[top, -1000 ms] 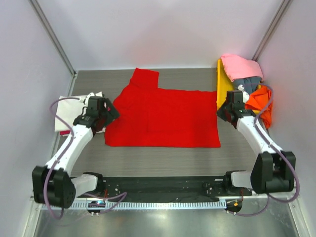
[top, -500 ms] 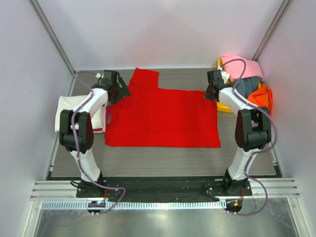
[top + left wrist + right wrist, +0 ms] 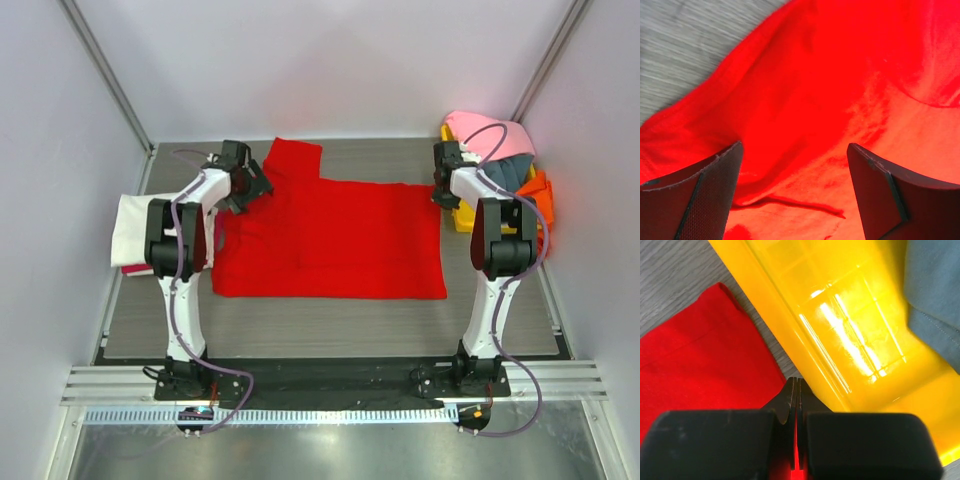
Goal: Fold and stack the t-shirts
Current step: Fold the tshirt
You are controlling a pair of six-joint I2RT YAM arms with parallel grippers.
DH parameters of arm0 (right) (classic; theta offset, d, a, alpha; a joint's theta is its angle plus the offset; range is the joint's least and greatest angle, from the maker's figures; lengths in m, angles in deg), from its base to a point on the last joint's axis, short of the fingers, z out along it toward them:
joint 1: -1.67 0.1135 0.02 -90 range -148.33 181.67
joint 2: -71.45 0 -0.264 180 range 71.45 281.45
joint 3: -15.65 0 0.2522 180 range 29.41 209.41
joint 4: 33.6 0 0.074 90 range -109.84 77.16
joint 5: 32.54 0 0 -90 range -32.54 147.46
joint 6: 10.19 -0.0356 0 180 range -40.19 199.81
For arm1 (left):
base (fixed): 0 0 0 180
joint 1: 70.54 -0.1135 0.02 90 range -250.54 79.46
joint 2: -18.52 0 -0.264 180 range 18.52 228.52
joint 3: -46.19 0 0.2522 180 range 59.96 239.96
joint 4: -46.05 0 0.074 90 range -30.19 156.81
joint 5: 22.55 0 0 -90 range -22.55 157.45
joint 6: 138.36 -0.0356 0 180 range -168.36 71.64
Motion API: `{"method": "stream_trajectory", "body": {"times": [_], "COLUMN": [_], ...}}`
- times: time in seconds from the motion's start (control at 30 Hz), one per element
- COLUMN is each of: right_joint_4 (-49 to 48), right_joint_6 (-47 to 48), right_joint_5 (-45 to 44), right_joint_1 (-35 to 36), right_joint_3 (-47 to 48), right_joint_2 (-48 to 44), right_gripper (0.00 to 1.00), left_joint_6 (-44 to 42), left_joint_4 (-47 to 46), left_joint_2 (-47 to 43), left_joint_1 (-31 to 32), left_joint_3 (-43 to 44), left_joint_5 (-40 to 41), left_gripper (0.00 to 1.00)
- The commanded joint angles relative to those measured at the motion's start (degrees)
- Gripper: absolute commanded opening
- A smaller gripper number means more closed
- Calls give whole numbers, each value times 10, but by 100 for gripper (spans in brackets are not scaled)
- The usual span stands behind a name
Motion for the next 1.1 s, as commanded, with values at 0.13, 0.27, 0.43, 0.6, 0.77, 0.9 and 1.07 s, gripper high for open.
{"method": "stream_trajectory", "body": {"times": [0.13,0.27,0.43,0.6,0.77,0.9,1.07], "right_joint_4": [-14,-34,-32,-20,-6,5,30], "right_joint_6": [0,4,19,19,19,19,20], "right_joint_5": [8,39,61,64,82,86,56], "right_joint_1": [-9,-8,-8,-9,-7,-5,-4], "right_joint_3": [0,14,71,118,167,213,250], "right_joint_2": [-41,-43,-17,19,64,96,133], "right_gripper": [20,36,39,41,42,42,42], "left_joint_6": [60,49,15,12,7,1,11], "left_joint_4": [-12,-24,-30,-18,-12,-8,1], "left_joint_2": [0,-24,-61,-90,-92,-83,-73], "left_joint_1": [-42,-41,-41,-41,-41,-42,-42], "left_joint_3": [-47,-56,-54,-43,-19,16,42], "left_joint_5": [-11,-10,2,37,24,9,52], "left_gripper": [86,86,86,87,87,87,91]}}
